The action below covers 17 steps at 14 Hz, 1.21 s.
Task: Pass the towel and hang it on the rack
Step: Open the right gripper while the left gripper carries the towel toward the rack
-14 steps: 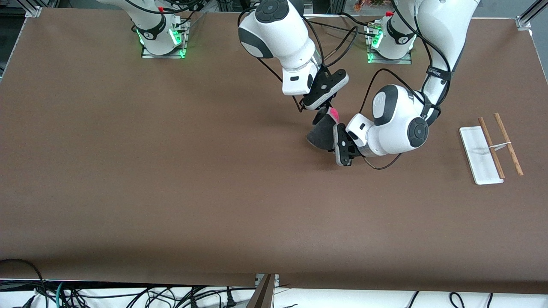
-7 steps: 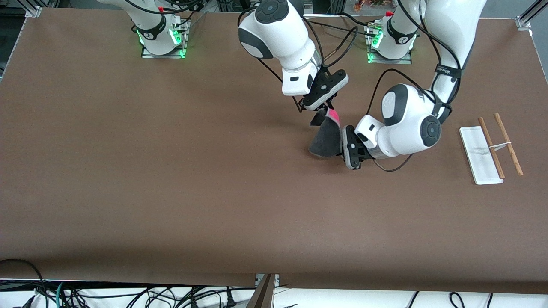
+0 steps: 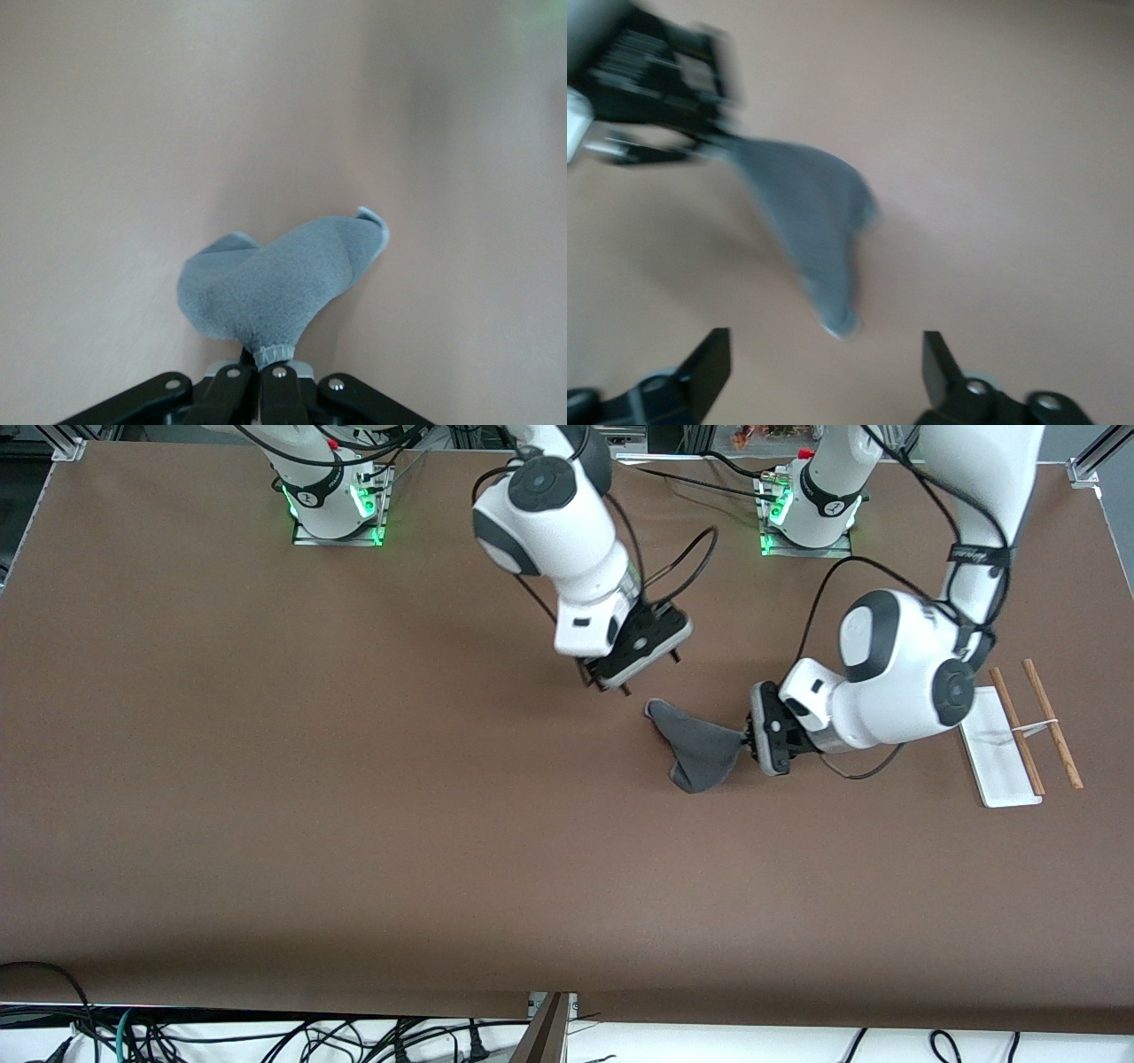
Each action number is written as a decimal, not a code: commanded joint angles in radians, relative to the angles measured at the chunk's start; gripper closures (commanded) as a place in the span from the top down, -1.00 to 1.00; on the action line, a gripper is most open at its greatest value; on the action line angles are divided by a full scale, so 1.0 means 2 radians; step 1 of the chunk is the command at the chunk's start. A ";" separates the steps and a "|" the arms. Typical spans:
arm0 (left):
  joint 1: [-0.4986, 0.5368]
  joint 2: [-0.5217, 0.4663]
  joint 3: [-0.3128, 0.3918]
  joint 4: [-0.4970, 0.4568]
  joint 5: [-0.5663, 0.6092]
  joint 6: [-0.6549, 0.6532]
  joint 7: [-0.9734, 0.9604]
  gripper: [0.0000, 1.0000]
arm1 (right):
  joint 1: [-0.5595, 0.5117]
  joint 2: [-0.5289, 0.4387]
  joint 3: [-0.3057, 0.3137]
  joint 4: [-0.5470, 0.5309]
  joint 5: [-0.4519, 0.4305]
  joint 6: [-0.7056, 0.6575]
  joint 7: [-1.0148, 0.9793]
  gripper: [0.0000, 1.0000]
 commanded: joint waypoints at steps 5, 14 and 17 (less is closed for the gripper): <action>0.102 -0.119 0.001 -0.006 0.072 -0.095 -0.002 -1.00 | -0.084 -0.038 -0.031 -0.002 -0.011 -0.160 -0.023 1.00; 0.196 -0.104 0.102 0.055 0.114 -0.179 0.092 -1.00 | -0.199 -0.122 -0.078 -0.005 -0.013 -0.286 -0.061 1.00; 0.213 -0.070 0.129 0.055 0.110 -0.200 0.119 -1.00 | -0.256 -0.157 -0.080 -0.014 -0.014 -0.314 -0.222 1.00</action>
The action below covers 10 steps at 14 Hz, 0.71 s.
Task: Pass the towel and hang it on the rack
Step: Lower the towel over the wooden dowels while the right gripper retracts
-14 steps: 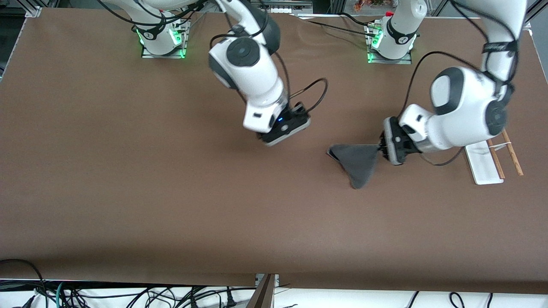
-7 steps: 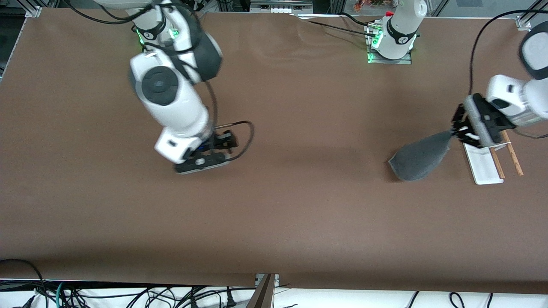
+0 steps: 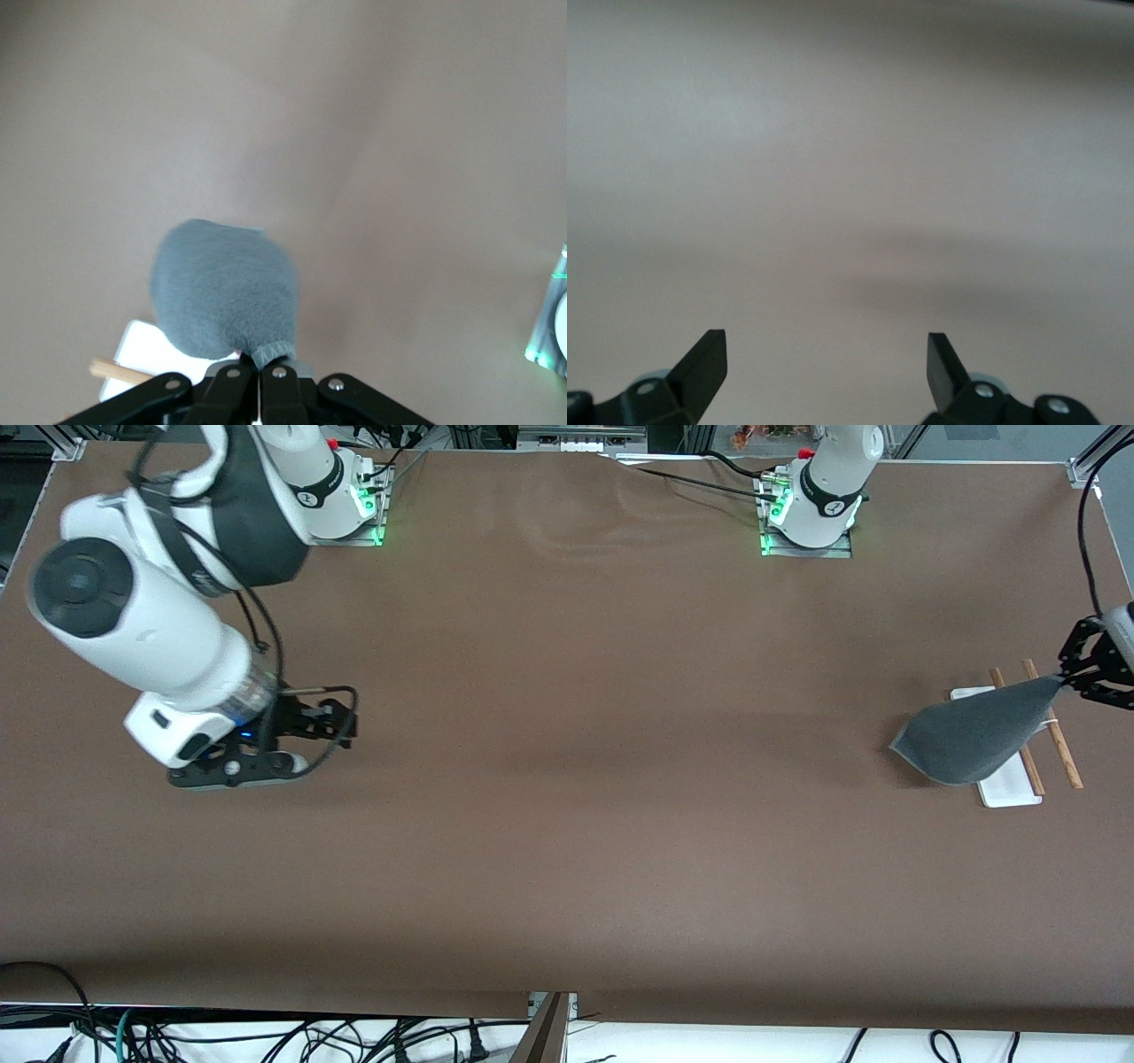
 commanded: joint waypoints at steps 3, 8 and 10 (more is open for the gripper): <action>0.028 0.057 0.004 0.022 0.000 -0.023 0.021 -1.00 | -0.085 -0.072 0.004 -0.039 -0.005 -0.018 -0.143 1.00; 0.032 0.067 0.005 0.050 0.004 -0.023 0.021 -1.00 | -0.109 -0.119 -0.058 -0.068 0.009 -0.052 -0.146 1.00; 0.056 0.075 0.005 0.052 0.005 -0.023 0.037 -1.00 | -0.109 -0.130 -0.057 -0.068 0.008 -0.091 -0.143 1.00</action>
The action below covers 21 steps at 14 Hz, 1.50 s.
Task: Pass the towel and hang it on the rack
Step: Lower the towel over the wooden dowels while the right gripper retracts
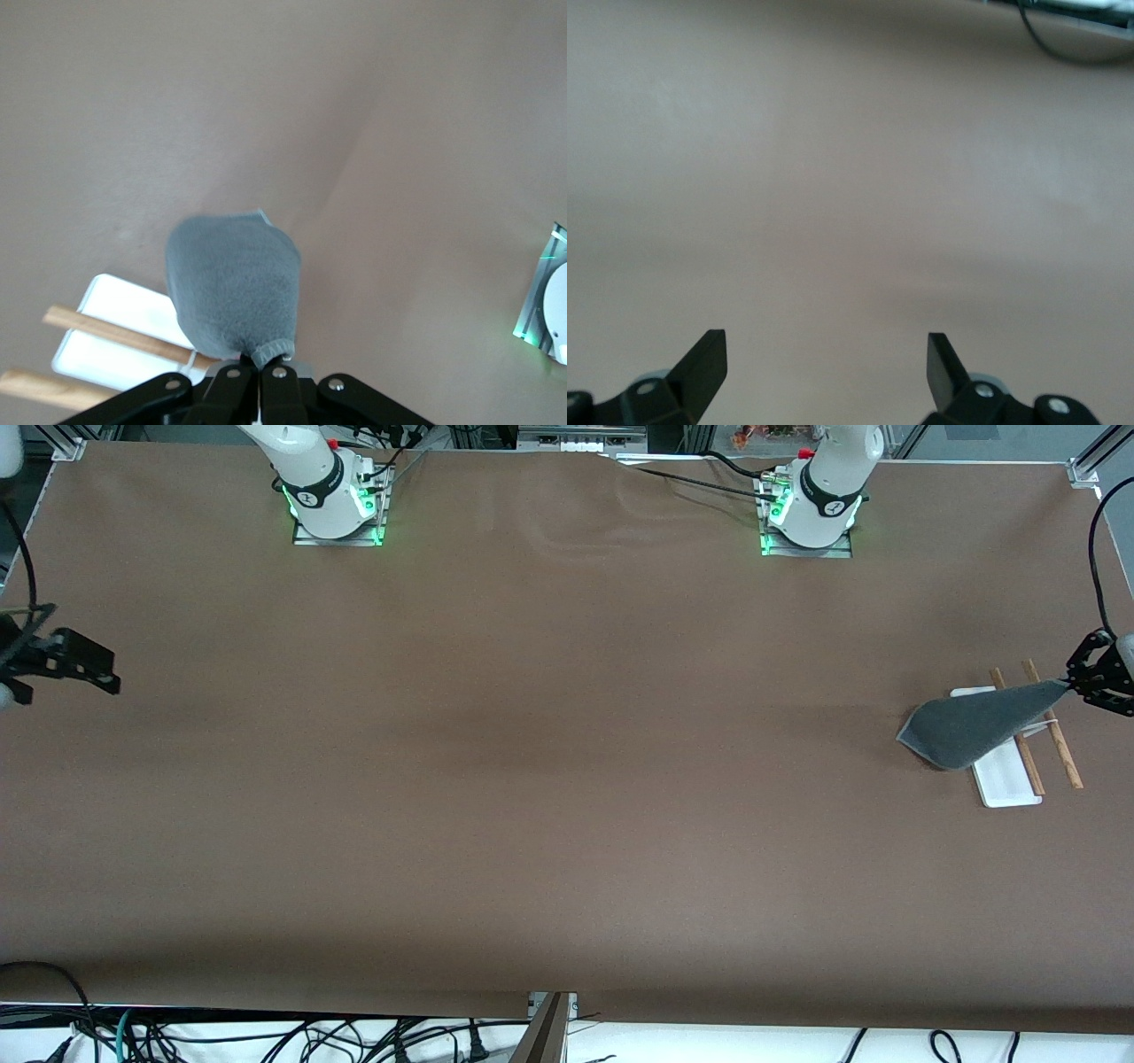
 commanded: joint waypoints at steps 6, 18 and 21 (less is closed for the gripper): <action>0.082 0.101 -0.001 0.105 0.001 -0.016 0.135 -1.00 | 0.007 -0.042 0.032 -0.021 -0.030 -0.064 0.090 1.00; 0.152 0.214 -0.004 0.175 -0.034 0.015 0.295 1.00 | 0.007 -0.041 0.046 -0.028 -0.001 -0.091 0.120 1.00; 0.158 0.227 -0.002 0.188 -0.041 0.016 0.297 1.00 | 0.007 -0.034 0.045 -0.024 -0.001 -0.091 0.118 1.00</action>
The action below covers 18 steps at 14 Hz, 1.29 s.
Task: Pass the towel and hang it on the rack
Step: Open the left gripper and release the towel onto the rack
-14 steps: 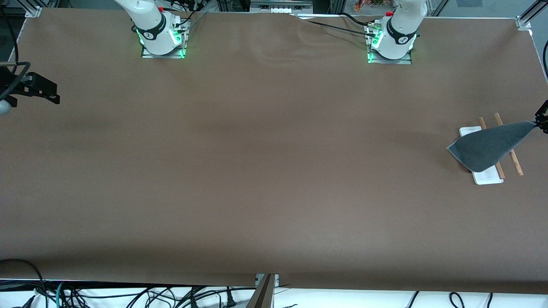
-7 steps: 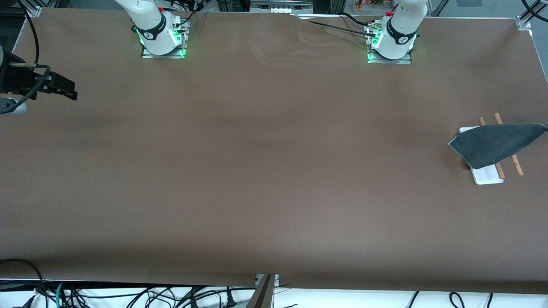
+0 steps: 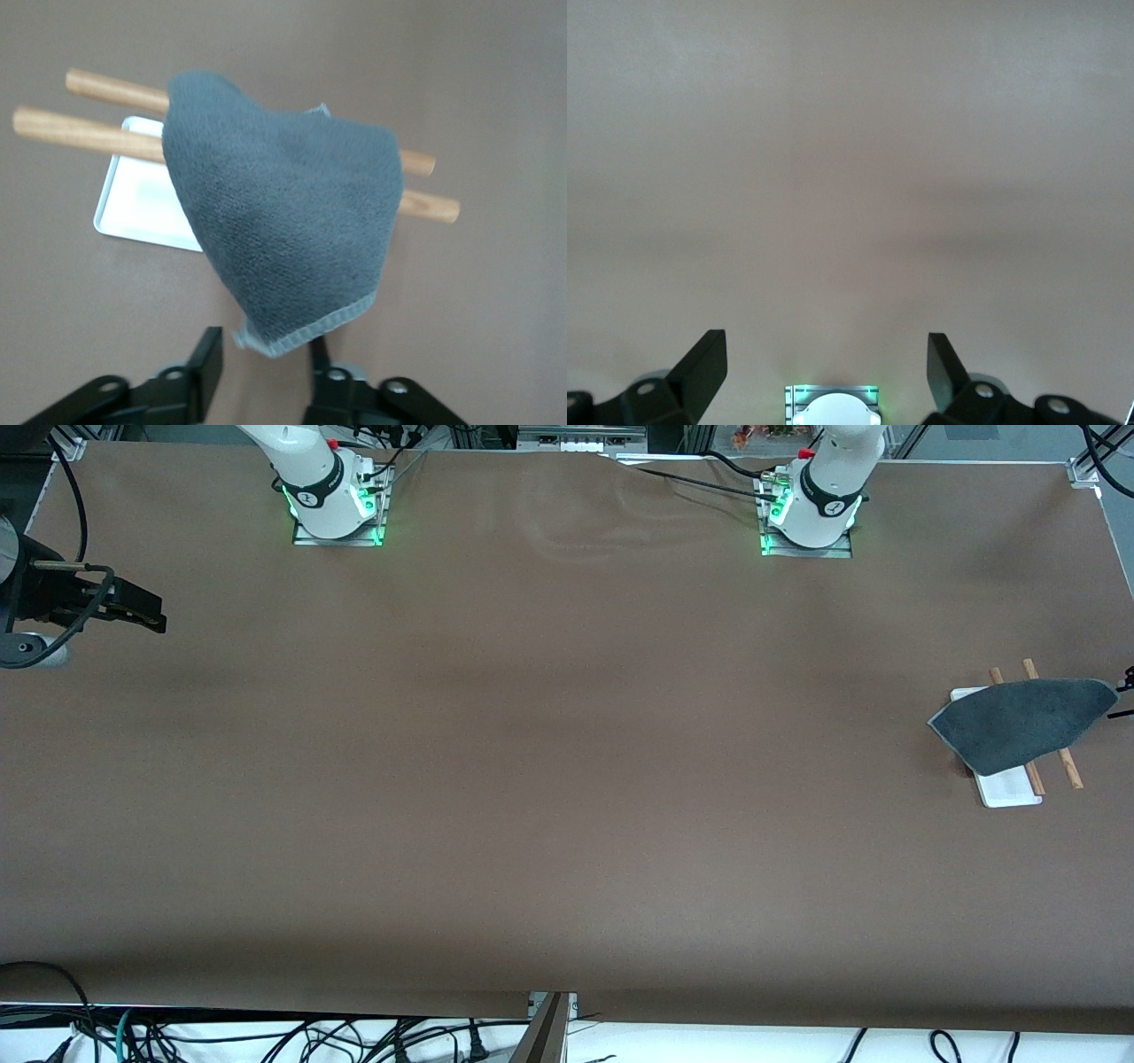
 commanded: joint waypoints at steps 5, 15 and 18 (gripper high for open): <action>-0.005 0.013 -0.009 0.094 -0.014 -0.012 -0.030 1.00 | -0.001 0.004 0.003 0.001 0.005 0.003 0.001 1.00; -0.134 -0.094 -0.026 0.050 0.024 -0.047 -0.269 1.00 | -0.002 0.008 0.003 0.002 0.005 0.006 -0.007 1.00; -0.201 -0.165 -0.025 -0.016 0.054 -0.037 -0.398 1.00 | -0.001 0.009 0.004 0.002 0.004 0.007 -0.006 1.00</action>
